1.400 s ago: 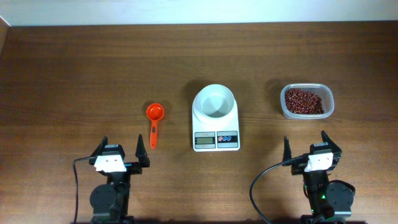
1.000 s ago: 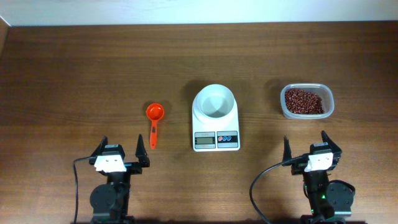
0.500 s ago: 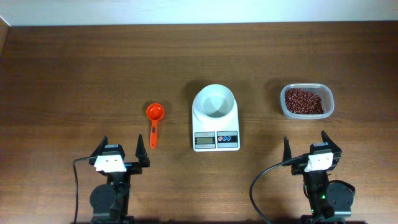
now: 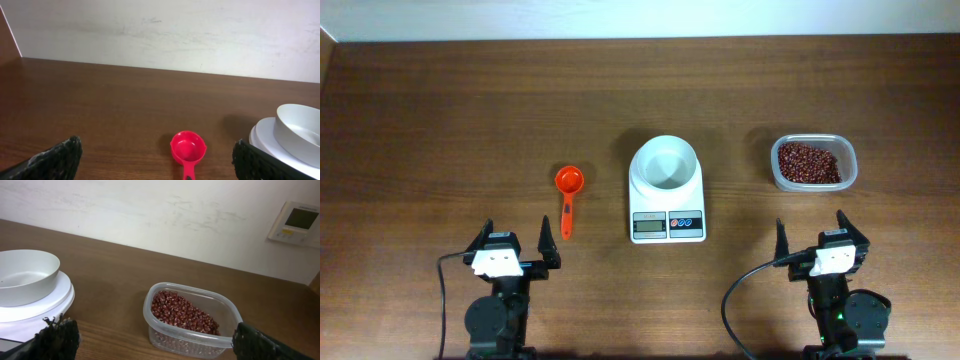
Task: Scoop item into bowl and weigh 50g on scale
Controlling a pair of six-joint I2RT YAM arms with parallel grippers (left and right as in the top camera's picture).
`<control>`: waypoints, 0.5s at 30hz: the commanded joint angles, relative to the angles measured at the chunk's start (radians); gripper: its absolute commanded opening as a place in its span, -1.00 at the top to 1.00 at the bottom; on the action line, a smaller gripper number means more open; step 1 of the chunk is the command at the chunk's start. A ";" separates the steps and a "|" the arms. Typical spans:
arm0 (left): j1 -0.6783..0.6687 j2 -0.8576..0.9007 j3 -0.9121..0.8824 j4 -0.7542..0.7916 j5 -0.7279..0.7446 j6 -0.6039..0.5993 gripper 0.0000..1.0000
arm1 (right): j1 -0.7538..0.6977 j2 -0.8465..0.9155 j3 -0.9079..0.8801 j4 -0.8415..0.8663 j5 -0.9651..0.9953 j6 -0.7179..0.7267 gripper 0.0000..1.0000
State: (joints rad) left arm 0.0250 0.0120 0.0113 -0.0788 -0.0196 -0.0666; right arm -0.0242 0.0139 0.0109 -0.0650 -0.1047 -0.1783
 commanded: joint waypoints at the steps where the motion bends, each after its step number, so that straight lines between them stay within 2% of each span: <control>1: 0.004 -0.004 -0.002 -0.004 -0.011 0.019 -0.97 | 0.004 -0.011 -0.005 -0.007 0.012 0.014 -0.97; 11: 0.004 -0.004 -0.002 -0.004 -0.011 0.019 -0.98 | 0.004 -0.011 -0.005 -0.007 0.012 0.014 -0.97; 15: 0.004 -0.004 -0.002 0.003 -0.071 0.019 -0.97 | 0.004 -0.011 -0.005 -0.007 0.012 0.014 -0.97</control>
State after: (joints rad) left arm 0.0250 0.0120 0.0113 -0.0776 -0.0463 -0.0669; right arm -0.0242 0.0139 0.0109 -0.0650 -0.1047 -0.1783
